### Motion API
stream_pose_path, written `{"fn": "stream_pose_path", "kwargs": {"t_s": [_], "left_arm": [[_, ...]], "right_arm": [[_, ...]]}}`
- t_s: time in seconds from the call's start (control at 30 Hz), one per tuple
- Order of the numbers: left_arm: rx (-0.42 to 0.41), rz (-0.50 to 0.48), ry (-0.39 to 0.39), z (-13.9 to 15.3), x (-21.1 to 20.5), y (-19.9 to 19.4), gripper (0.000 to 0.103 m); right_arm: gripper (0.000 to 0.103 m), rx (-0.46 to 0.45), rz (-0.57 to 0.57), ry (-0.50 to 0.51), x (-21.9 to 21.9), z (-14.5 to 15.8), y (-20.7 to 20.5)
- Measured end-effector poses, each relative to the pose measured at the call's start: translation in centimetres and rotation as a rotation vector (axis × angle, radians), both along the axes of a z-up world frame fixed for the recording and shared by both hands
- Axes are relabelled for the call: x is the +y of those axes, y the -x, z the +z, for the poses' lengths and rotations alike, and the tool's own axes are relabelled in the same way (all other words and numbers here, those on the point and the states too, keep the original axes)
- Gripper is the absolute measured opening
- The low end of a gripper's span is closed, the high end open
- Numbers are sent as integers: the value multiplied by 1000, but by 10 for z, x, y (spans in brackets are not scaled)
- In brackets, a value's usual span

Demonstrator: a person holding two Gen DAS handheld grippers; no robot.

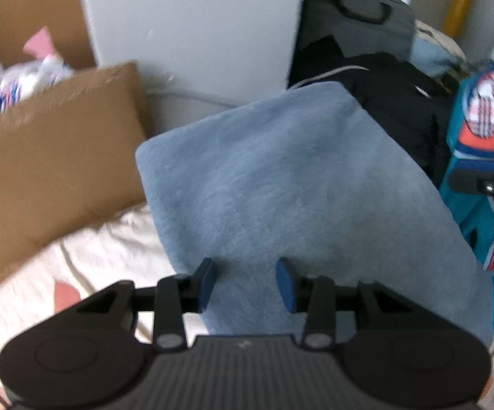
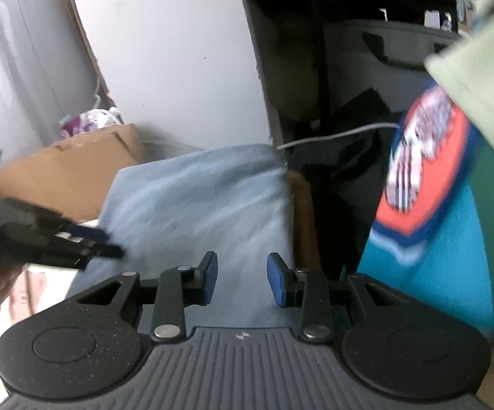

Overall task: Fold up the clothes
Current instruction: 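Press the jeans stack flat with both open grippers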

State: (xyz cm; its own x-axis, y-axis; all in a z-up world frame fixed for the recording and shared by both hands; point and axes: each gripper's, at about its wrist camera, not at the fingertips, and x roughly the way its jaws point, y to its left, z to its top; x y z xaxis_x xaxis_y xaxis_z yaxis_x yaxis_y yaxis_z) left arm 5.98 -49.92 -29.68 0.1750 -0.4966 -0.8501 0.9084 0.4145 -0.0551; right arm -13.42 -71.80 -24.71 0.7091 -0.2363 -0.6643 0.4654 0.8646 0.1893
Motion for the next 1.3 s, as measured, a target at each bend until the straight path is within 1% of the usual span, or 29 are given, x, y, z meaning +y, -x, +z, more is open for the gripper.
{"fn": "stream_pose_path", "kwargs": {"t_s": [0.1, 0.27, 0.3, 0.33, 0.37, 0.4, 0.43, 0.57, 0.67, 0.7, 0.83, 0.9, 0.97, 1.03, 1.07, 1.13, 1.2, 1.3], "left_arm": [[27, 39, 7, -3, 3, -3, 43], [52, 87, 13, -6, 6, -5, 44], [56, 114, 8, -4, 6, -6, 44], [59, 141, 2, -2, 5, -7, 36], [62, 167, -3, 1, 5, -7, 23], [49, 182, -8, 6, 4, -7, 19], [43, 186, 5, 10, 2, -9, 17], [39, 186, 33, 19, -12, -16, 17], [32, 159, 62, 25, -25, -15, 17], [41, 154, 79, 27, -29, -14, 17], [93, 145, 138, 30, -40, -14, 19], [79, 129, 151, 30, -47, -10, 19], [83, 132, 136, 24, -53, -12, 19], [72, 136, 122, 19, -57, -13, 18], [56, 134, 104, 16, -59, -13, 14], [30, 134, 58, 11, -61, -14, 11], [18, 149, 36, 9, -62, -15, 9], [10, 163, 35, 2, -59, -18, 6]], "right_arm": [[34, 23, 37, 40, -9, -1, -23], [35, 60, 100, 73, -19, -15, -59], [35, 66, 112, 86, -20, -17, -64], [35, 74, 124, 101, -20, -19, -70], [35, 81, 136, 116, -21, -22, -76], [35, 82, 149, 127, -21, -23, -82], [35, 79, 161, 135, -21, -24, -87], [36, 84, 201, 185, -19, -21, -101], [36, 76, 202, 210, -21, -18, -109], [36, 72, 199, 214, -23, -17, -111], [36, 66, 188, 199, -35, -19, -123], [36, 57, 193, 176, -40, -23, -127], [36, 50, 214, 164, -43, -27, -130], [36, 63, 234, 167, -42, -33, -135], [35, 70, 240, 164, -43, -35, -137], [35, 80, 250, 153, -44, -39, -141], [35, 78, 249, 143, -44, -43, -144], [35, 73, 249, 143, -42, -46, -149]]}}
